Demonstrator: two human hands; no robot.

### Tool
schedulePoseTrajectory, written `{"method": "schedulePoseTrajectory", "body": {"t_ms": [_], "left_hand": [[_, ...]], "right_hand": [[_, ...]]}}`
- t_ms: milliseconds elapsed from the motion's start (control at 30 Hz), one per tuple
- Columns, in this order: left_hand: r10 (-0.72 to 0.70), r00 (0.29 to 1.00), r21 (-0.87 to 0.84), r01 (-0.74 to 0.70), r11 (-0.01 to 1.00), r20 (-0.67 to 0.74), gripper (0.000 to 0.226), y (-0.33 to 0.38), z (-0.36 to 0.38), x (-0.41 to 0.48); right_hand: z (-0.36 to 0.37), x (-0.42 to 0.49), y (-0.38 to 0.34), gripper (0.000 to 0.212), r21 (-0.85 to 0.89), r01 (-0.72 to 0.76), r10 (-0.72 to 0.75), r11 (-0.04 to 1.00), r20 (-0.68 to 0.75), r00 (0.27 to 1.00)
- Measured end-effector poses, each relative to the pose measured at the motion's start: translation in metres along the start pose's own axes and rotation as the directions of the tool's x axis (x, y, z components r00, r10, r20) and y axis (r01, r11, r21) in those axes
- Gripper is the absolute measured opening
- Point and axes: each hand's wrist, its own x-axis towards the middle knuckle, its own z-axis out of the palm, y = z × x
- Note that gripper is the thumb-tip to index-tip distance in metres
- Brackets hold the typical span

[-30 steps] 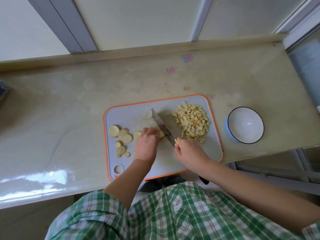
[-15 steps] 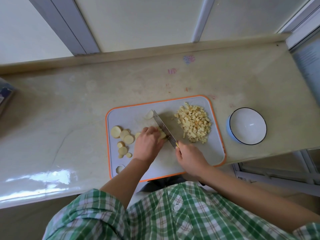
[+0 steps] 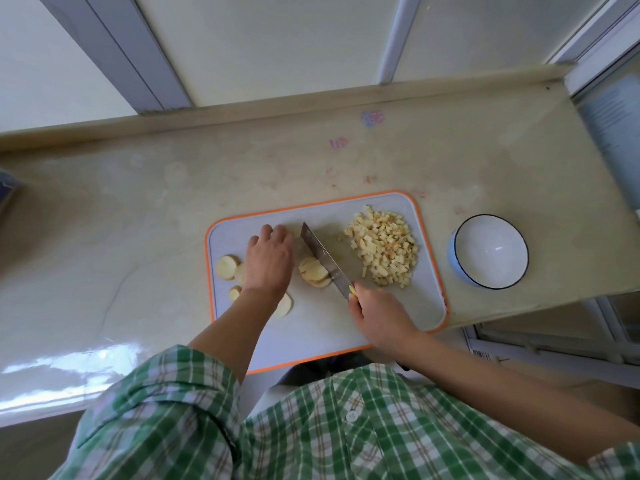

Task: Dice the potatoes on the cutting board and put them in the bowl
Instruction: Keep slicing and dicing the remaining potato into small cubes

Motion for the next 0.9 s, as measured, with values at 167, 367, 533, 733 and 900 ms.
{"method": "schedulePoseTrajectory", "body": {"t_ms": [167, 367, 533, 733, 900], "left_hand": [[-0.046, 0.995, -0.013, 0.047, 0.999, 0.084, 0.011, 0.002, -0.011, 0.013], [-0.045, 0.995, 0.103, 0.036, 0.994, 0.085, 0.029, -0.002, -0.012, 0.024], [0.011, 0.997, 0.119, -0.021, 0.993, 0.08, 0.023, -0.001, -0.017, 0.029], [0.055, 0.993, 0.203, -0.074, 0.976, 0.101, 0.024, -0.006, -0.021, 0.031], [0.06, 0.997, 0.304, -0.071, 0.95, 0.046, 0.021, -0.027, -0.024, 0.022]], "right_hand": [[-0.001, 0.0, 0.002, 0.025, 0.004, -0.004, 0.004, 1.0, 0.0, 1.0], [0.001, 0.002, 0.006, 0.027, 0.007, 0.004, -0.004, 1.0, 0.003, 1.0], [0.002, 0.002, 0.008, 0.026, 0.01, 0.013, -0.013, 1.0, -0.01, 1.0], [0.0, 0.002, 0.007, 0.023, 0.012, 0.021, -0.021, 1.0, -0.017, 1.0], [0.002, 0.002, 0.009, 0.024, 0.021, 0.016, -0.016, 1.0, -0.006, 1.0]]}}
